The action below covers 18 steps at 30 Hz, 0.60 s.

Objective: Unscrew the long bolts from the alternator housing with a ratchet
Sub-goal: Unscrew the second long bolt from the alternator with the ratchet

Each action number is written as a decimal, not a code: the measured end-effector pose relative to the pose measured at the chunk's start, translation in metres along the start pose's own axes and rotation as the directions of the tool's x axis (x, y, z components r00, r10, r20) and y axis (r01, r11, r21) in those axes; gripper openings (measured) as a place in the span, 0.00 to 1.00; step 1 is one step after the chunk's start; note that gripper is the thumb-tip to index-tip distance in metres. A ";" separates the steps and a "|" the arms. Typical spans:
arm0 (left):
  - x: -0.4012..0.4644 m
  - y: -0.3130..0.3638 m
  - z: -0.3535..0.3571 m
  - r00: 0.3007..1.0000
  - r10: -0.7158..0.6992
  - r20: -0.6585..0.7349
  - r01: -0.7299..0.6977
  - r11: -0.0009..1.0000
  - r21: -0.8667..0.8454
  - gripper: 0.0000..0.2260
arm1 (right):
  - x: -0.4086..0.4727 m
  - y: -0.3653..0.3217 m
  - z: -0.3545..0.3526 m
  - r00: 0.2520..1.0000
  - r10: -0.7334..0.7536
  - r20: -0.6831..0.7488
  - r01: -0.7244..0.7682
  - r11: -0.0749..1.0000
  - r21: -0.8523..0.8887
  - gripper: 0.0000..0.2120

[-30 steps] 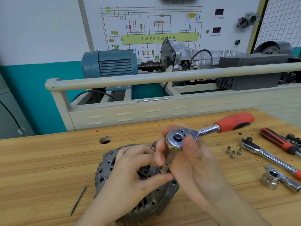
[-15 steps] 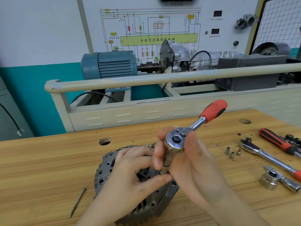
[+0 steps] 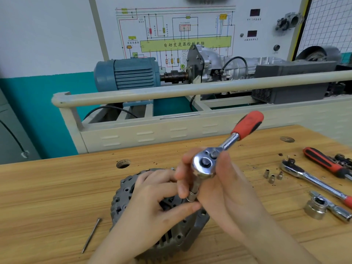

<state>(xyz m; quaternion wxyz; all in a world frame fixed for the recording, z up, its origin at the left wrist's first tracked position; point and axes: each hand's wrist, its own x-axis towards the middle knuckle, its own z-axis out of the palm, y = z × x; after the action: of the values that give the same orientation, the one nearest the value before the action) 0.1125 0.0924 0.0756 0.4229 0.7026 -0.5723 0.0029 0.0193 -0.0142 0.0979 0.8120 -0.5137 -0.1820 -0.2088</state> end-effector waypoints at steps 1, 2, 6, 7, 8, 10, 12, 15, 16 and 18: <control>0.000 0.000 0.000 1.000 -0.006 -0.007 0.006 1.000 0.008 0.16 | 0.000 0.001 0.000 1.000 -0.001 0.001 0.001 1.000 -0.003 0.18; 0.000 0.000 0.000 1.000 -0.008 -0.015 0.009 1.000 0.013 0.16 | 0.000 0.001 0.001 1.000 -0.004 -0.002 0.004 1.000 -0.004 0.18; 0.001 0.001 0.001 0.999 -0.029 -0.040 0.030 0.999 0.020 0.14 | -0.002 0.002 0.000 1.000 -0.025 -0.004 0.025 1.000 0.011 0.18; 0.001 0.002 0.002 0.998 -0.031 -0.047 0.033 0.999 0.028 0.14 | -0.002 0.002 0.000 1.000 -0.027 -0.005 0.027 0.999 0.022 0.18; 0.001 0.001 0.002 0.998 -0.031 -0.049 0.032 0.999 0.034 0.14 | -0.002 0.002 0.000 1.000 -0.031 0.000 0.031 0.999 0.033 0.17; 0.001 0.000 0.002 0.998 -0.026 -0.053 0.028 0.999 0.045 0.14 | -0.003 0.002 0.000 0.999 -0.039 0.015 0.038 0.998 0.046 0.17; 0.000 0.000 0.001 0.999 -0.025 -0.043 0.027 0.998 0.053 0.16 | -0.002 0.001 0.000 1.000 -0.026 0.013 0.025 0.998 0.055 0.17; 0.000 -0.002 -0.001 1.000 -0.003 0.018 0.002 0.999 0.052 0.16 | -0.001 0.001 -0.001 1.000 -0.014 0.005 0.014 1.000 0.011 0.17; 0.000 -0.002 -0.001 0.999 0.003 0.034 -0.005 0.998 0.059 0.17 | 0.000 0.001 -0.001 1.000 -0.010 0.002 0.010 1.000 0.000 0.17; 0.000 -0.003 -0.001 0.999 0.017 0.046 -0.021 0.996 0.085 0.17 | 0.000 0.001 -0.001 1.000 0.008 -0.017 -0.008 1.000 0.008 0.18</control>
<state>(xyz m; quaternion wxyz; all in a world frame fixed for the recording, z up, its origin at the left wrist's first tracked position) 0.1151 0.0927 0.0748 0.3795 0.7143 -0.5878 0.0155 0.0199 -0.0152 0.0972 0.8164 -0.5094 -0.1738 -0.2094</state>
